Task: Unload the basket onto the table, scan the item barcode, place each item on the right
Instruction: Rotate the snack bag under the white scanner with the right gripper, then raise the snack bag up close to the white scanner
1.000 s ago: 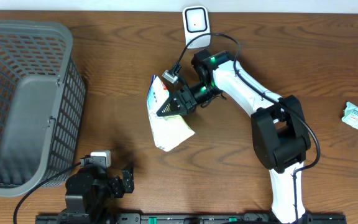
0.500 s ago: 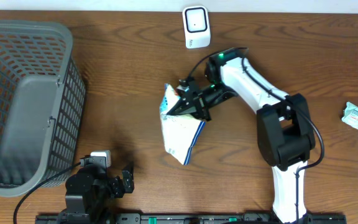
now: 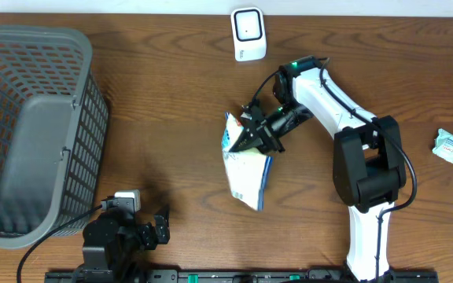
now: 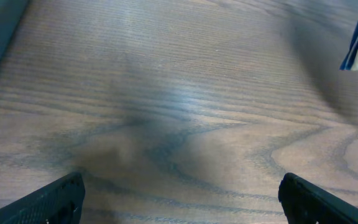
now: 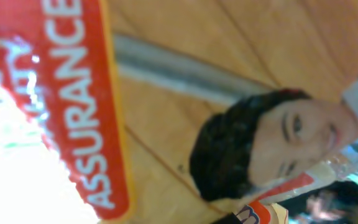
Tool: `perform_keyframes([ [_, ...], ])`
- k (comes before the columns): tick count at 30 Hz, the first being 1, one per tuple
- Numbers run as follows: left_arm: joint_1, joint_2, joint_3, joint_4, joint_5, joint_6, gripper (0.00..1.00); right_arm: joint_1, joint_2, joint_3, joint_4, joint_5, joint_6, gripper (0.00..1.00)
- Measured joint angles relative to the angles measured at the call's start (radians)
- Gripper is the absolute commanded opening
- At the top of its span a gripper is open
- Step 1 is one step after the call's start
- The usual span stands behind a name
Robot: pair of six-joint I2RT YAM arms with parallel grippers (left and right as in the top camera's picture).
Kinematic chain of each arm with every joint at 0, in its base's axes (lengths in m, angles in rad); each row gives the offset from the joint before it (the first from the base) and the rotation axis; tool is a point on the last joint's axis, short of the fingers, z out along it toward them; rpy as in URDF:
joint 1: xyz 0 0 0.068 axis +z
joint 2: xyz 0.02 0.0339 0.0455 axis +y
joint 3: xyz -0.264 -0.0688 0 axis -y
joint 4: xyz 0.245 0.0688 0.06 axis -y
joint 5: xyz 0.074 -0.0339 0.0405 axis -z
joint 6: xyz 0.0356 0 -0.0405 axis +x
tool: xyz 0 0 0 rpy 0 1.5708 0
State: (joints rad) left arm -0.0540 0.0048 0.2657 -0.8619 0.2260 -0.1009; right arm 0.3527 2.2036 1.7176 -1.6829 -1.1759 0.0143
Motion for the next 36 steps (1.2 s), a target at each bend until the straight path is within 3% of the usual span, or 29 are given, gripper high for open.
perform_keyframes([
  [5, 0.0, 0.0, 0.0, 0.0, 0.0, 0.0, 0.99, -0.024, 0.0, 0.0, -0.013, 0.17, 0.004, 0.01],
  [13, 0.0, 0.0, 0.0, 0.0, 0.0, 0.0, 0.99, -0.052, -0.051, -0.001, -0.014, 0.248, 0.039, 0.01],
  [23, 0.0, 0.0, 0.0, 0.0, 0.0, 0.0, 0.99, -0.077, -0.46, -0.003, -0.003, 0.364, 0.132, 0.01],
  [29, 0.0, 0.0, 0.0, 0.0, 0.0, 0.0, 0.99, -0.063, -0.678, -0.003, 0.038, 0.728, 0.416, 0.02],
  [36, 0.0, 0.0, 0.0, 0.0, 0.0, 0.0, 0.99, -0.045, -0.745, -0.003, 0.098, 1.147, 0.741, 0.02],
])
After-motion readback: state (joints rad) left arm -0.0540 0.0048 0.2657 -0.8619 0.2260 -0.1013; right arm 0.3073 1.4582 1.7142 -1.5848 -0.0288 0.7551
